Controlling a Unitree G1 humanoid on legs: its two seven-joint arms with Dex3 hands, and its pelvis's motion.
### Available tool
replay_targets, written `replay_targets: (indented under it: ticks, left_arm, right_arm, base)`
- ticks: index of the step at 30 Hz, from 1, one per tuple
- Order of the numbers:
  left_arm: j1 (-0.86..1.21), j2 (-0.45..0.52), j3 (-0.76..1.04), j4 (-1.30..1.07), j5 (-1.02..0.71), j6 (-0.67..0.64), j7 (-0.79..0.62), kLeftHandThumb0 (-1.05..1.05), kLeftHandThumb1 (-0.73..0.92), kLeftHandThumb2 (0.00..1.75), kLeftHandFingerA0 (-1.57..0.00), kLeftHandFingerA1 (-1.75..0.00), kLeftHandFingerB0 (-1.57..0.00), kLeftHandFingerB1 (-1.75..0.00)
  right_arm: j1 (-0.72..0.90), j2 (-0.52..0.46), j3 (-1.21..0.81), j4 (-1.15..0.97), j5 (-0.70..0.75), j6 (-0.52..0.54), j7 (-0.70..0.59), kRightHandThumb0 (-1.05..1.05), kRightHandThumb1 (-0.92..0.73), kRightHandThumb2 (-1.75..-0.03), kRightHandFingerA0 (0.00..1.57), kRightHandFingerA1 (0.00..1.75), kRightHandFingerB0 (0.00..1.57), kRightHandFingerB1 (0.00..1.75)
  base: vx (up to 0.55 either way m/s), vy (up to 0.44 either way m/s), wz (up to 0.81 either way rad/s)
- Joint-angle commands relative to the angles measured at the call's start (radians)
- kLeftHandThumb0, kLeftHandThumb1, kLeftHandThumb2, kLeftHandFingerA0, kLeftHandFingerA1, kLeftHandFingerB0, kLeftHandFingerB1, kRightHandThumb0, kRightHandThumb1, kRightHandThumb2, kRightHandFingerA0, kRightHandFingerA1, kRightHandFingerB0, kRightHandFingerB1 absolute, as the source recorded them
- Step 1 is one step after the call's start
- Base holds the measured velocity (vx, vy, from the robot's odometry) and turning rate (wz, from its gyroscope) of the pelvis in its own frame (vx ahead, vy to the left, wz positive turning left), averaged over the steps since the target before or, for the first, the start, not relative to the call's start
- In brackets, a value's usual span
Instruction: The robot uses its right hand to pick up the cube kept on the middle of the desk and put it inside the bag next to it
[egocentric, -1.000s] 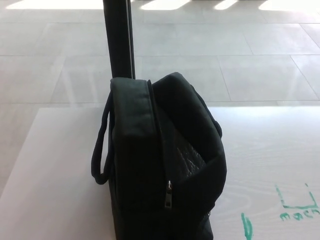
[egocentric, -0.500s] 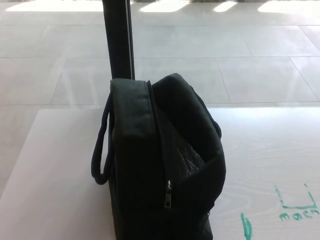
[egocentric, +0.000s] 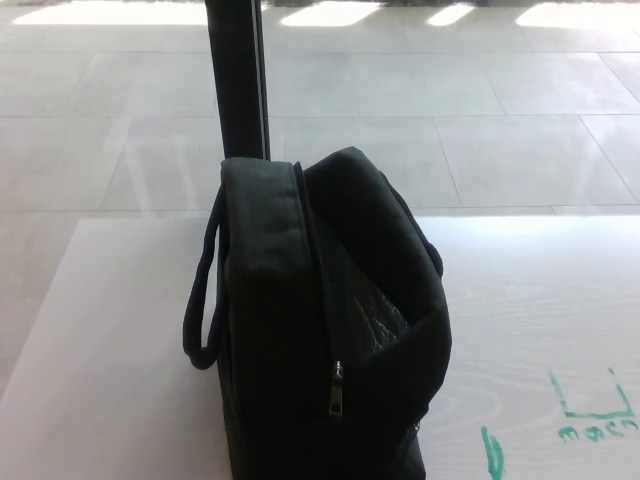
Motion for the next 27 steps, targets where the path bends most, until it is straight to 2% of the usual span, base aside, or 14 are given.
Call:
replay_targets:
  ticks: [1,5,6,7,12,16,18,19,20,21,24,25,26,27]
  left_arm:
    - [0.011,0.025,-0.009,0.012,0.010,0.006,-0.008,-0.72,0.47,0.95,-0.38,-0.64,-0.18,-0.48]
    - [0.012,0.029,-0.018,0.027,0.016,-0.016,-0.017,-0.75,0.47,0.94,-0.36,-0.63,-0.20,-0.49]
    - [0.011,0.029,-0.017,0.028,0.016,-0.016,-0.017,-0.75,0.63,0.60,-0.35,-0.54,-0.30,-0.41]
    - [0.014,0.029,-0.020,0.026,0.019,-0.021,-0.012,-0.75,0.63,0.61,-0.36,-0.54,-0.31,-0.42]
    - [0.011,0.025,-0.023,0.020,0.021,-0.016,0.000,-0.75,0.63,0.60,-0.36,-0.53,-0.30,-0.41]
    - [0.013,0.026,-0.030,0.030,0.027,-0.027,0.002,-0.74,0.65,0.60,-0.36,-0.53,-0.31,-0.41]
    - [0.020,0.027,-0.029,0.020,0.026,-0.030,0.000,-0.75,0.65,0.59,-0.36,-0.53,-0.32,-0.41]
    - [0.020,0.028,-0.031,0.019,0.027,-0.027,0.002,-0.75,0.63,0.60,-0.37,-0.53,-0.32,-0.41]
    - [0.017,0.027,-0.029,0.021,0.025,-0.017,0.008,-0.75,0.63,0.60,-0.37,-0.53,-0.32,-0.41]
    - [0.019,0.029,-0.032,0.017,0.030,-0.016,0.012,-0.70,0.48,0.95,-0.37,-0.62,-0.19,-0.48]
    - [0.009,0.031,-0.030,0.030,0.022,-0.016,-0.002,-0.72,0.65,0.61,-0.36,-0.54,-0.31,-0.41]
    - [0.009,0.032,-0.030,0.027,0.022,-0.012,-0.004,-0.72,0.65,0.61,-0.35,-0.53,-0.29,-0.40]
    - [0.007,0.032,-0.030,0.028,0.022,-0.009,-0.002,-0.72,0.49,0.95,-0.37,-0.62,-0.18,-0.48]
    - [0.007,0.032,-0.030,0.028,0.022,-0.009,-0.002,-0.72,0.49,0.95,-0.37,-0.62,-0.18,-0.48]
  right_arm:
    - [0.002,0.015,0.060,0.085,0.103,-0.101,-0.023,-0.68,-0.78,-0.62,0.13,0.50,0.13,0.36]
    - [-0.028,0.000,0.113,0.142,0.149,-0.105,0.020,-0.71,-0.77,-0.63,0.14,0.48,0.14,0.32]
    - [-0.030,-0.002,0.115,0.144,0.157,-0.102,0.025,-0.70,-0.77,-0.63,0.13,0.50,0.15,0.33]
    - [-0.039,-0.011,0.128,0.155,0.166,-0.100,0.028,-0.73,-0.60,-0.94,0.14,0.55,0.10,0.45]
    - [-0.050,-0.032,0.162,0.159,0.201,-0.079,0.040,-0.72,-0.61,-0.92,0.13,0.54,0.11,0.44]
    - [-0.048,-0.039,0.170,0.158,0.235,-0.077,0.049,-0.70,-0.77,-0.63,0.20,0.51,0.18,0.33]
    - [-0.047,-0.043,0.179,0.162,0.245,-0.080,0.053,-0.73,-0.60,-0.96,0.19,0.56,0.11,0.44]
    - [-0.044,-0.045,0.184,0.160,0.250,-0.086,0.059,-0.74,-0.77,-0.63,0.21,0.50,0.18,0.33]
    - [-0.040,-0.048,0.190,0.159,0.256,-0.094,0.065,-0.74,-0.77,-0.63,0.21,0.50,0.18,0.33]
    - [-0.030,-0.044,0.194,0.145,0.262,-0.090,0.067,-0.72,-0.76,-0.63,0.21,0.47,0.20,0.32]
    - [-0.013,-0.044,0.208,0.108,0.272,-0.083,0.064,-0.73,-0.76,-0.63,0.22,0.50,0.20,0.33]
    - [-0.010,-0.044,0.210,0.102,0.277,-0.078,0.065,-0.76,-0.59,-0.94,0.18,0.54,0.15,0.44]
    - [-0.005,-0.043,0.212,0.090,0.283,-0.070,0.069,-0.75,-0.75,-0.64,0.20,0.49,0.19,0.32]
    - [-0.005,-0.043,0.212,0.090,0.283,-0.070,0.069,-0.75,-0.75,-0.64,0.20,0.49,0.19,0.32]
  base:
    - [0.00,0.000,0.00]
    - [0.00,0.000,0.00]
    - [0.00,0.000,0.00]
    - [0.00,0.000,0.00]
    - [0.00,0.000,0.00]
    - [0.00,0.000,0.00]
    - [0.00,0.000,0.00]
    - [0.00,0.000,0.00]
    - [0.00,0.000,0.00]
    - [0.00,0.000,0.00]
    - [0.00,0.000,0.00]
    - [0.00,0.000,0.00]
    - [0.00,0.000,0.00]
    - [0.00,0.000,0.00]
